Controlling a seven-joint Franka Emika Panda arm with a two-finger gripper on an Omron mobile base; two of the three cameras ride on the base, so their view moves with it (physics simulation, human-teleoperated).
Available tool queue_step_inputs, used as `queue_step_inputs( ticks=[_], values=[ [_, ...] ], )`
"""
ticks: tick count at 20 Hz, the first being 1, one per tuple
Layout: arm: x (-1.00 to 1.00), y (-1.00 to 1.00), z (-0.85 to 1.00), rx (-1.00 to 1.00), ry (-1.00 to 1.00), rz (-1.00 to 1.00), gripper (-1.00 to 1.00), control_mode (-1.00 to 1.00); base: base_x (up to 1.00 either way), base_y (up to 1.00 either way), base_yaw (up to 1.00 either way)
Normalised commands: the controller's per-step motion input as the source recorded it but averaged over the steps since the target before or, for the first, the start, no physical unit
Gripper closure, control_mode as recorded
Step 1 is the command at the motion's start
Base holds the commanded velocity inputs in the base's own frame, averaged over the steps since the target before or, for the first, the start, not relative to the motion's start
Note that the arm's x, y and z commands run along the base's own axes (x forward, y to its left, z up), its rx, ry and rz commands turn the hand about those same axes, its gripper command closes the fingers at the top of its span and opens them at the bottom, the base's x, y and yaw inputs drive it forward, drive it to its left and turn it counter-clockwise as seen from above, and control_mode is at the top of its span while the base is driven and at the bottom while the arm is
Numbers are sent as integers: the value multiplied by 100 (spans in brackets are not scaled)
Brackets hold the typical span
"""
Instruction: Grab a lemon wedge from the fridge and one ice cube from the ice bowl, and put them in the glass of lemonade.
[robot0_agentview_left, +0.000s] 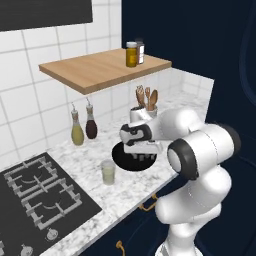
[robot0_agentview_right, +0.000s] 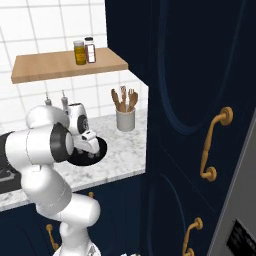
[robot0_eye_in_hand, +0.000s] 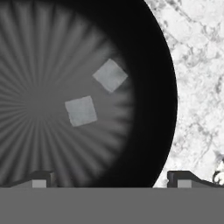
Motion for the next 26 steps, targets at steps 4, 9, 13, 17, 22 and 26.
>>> queue_step_inputs(
  ticks=[4,9,13,17,22,26],
  values=[
    [0,0,-24,0,7,-8,-100,-100,0,0,0],
    [13,0,-16,0,2,-7,-100,-100,0,0,0],
    [35,0,-10,0,0,-5,-100,-100,0,0,0],
    [38,0,-16,0,0,-3,-100,-100,0,0,0],
    [26,0,-25,0,0,-2,-100,-100,0,0,0],
    [10,5,-27,0,0,-1,-100,-100,0,0,0]
  ],
)
